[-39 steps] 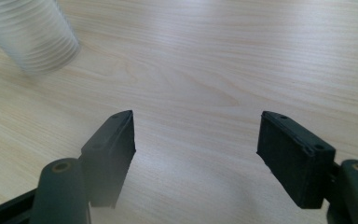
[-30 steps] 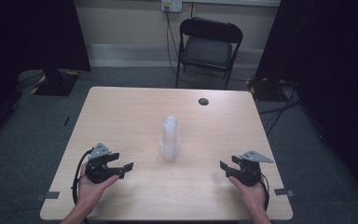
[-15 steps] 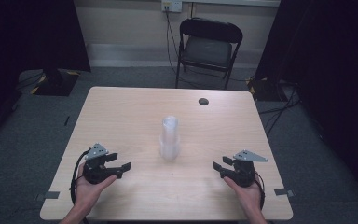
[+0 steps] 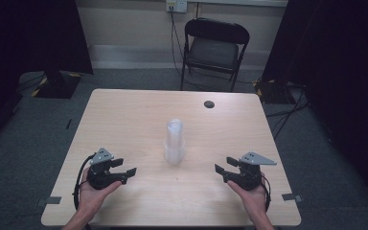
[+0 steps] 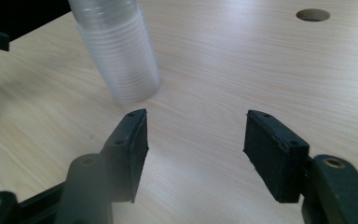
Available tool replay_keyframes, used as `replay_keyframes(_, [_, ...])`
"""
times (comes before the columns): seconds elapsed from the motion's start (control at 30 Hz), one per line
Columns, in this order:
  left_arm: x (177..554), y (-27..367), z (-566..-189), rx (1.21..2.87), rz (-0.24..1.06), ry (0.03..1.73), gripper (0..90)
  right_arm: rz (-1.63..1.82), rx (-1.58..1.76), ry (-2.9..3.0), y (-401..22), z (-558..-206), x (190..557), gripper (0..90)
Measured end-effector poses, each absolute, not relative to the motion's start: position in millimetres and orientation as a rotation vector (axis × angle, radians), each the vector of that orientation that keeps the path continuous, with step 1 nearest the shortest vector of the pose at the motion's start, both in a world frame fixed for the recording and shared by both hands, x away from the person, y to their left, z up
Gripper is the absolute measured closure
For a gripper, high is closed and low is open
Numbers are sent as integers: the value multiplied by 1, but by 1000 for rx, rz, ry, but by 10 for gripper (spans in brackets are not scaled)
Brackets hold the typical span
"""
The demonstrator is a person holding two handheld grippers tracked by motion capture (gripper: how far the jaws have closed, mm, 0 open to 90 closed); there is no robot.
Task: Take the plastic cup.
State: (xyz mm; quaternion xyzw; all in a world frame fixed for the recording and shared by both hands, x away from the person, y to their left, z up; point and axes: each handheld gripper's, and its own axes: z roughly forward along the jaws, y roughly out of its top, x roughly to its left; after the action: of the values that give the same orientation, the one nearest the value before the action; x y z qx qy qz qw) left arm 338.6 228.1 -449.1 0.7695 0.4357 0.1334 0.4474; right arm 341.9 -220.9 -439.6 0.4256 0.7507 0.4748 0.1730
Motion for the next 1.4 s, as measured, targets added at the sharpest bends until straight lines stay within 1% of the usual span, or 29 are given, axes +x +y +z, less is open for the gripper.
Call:
replay_keyframes(0.07, [339,228,-449,1907,331,1079,311,1350,1206,2130,-219,-439,342,384])
replay_keyframes(0.13, [339,228,-449,1908,332,1081,313,1363,1195,2132,-214,-435,343,357])
replay_keyframes(0.6, [339,229,-451,1910,331,1094,319,1422,1090,2171,-186,-418,355,321])
replay_keyframes(0.7, [339,229,-451,1911,328,1098,321,1450,1085,2165,-182,-414,358,297])
replay_keyframes(0.77, [340,228,-452,1916,320,1099,321,1457,1083,2171,-179,-412,361,261])
replay_keyframes(1.03, [340,227,-452,1928,324,1096,334,1479,1044,2178,-163,-403,369,234])
replay_keyframes(1.4, [340,227,-453,1919,316,1097,327,1525,1005,2196,-145,-398,381,206])
